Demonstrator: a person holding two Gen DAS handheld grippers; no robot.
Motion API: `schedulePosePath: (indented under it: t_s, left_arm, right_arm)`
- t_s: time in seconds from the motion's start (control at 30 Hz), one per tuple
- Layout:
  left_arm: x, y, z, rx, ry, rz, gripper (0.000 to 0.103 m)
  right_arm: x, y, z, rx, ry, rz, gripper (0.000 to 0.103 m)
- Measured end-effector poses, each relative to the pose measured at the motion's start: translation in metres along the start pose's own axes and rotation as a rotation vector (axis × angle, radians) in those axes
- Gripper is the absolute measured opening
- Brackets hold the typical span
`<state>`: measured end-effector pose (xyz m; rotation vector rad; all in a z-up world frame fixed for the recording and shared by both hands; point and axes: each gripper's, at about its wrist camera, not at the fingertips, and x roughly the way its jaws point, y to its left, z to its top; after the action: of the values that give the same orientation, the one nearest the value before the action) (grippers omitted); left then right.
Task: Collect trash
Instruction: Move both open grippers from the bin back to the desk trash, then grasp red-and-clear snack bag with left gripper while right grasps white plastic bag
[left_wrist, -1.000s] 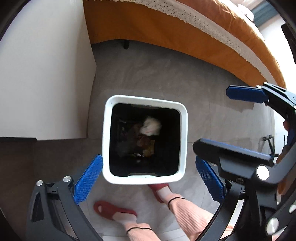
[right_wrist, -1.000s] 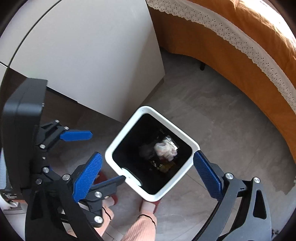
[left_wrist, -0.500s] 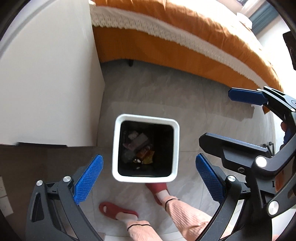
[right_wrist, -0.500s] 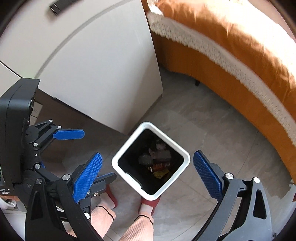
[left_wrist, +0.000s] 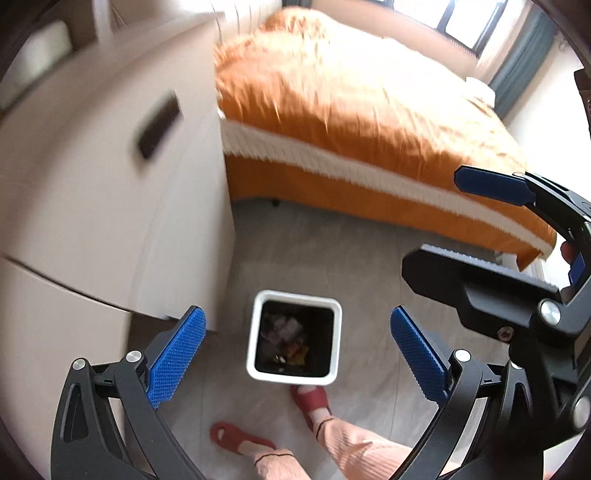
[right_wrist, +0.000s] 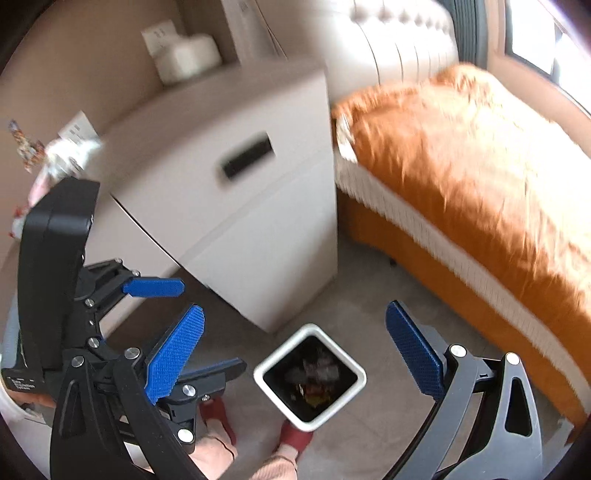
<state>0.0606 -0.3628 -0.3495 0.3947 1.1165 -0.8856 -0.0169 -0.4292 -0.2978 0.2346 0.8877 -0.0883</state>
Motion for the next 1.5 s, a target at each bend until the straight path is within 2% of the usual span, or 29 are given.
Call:
schedulePosePath:
  t_s: [0.1, 0.3, 0.67, 0.8, 1.0, 1.27, 1.37, 1.5]
  left_arm:
    - [-0.039, 0.006, 0.007, -0.016, -0.056, 0.025, 0.098]
    - [-0.091, 0.024, 0.008, -0.058, -0.135, 0.085, 0.098]
    - [-0.166, 0.084, -0.007, -0.192, -0.242, 0.22, 0.098]
    - [-0.191, 0.11, -0.019, -0.259, -0.278, 0.261, 0.098]
    - [-0.226, 0.16, -0.047, -0.371, -0.311, 0.367, 0.098]
    - [-0.268, 0.253, -0.093, -0.469, -0.298, 0.523, 0.098]
    - [-0.276, 0.285, -0.107, -0.488, -0.283, 0.551, 0.098]
    - [-0.279, 0.322, -0.119, -0.495, -0.26, 0.545, 0.098]
  right_arm:
    - [-0.026, 0.011, 0.02, -0.025, -0.059, 0.022, 0.098]
    - [-0.059, 0.044, 0.048, -0.096, -0.141, 0.066, 0.098]
    - [-0.077, 0.109, 0.088, -0.211, -0.224, 0.166, 0.098]
    - [-0.076, 0.139, 0.104, -0.261, -0.245, 0.21, 0.098]
    - [-0.065, 0.183, 0.12, -0.319, -0.255, 0.264, 0.098]
    - [-0.027, 0.242, 0.134, -0.356, -0.213, 0.298, 0.098]
    - [-0.015, 0.262, 0.138, -0.37, -0.207, 0.297, 0.098]
    - [0.004, 0.284, 0.145, -0.372, -0.194, 0.285, 0.098]
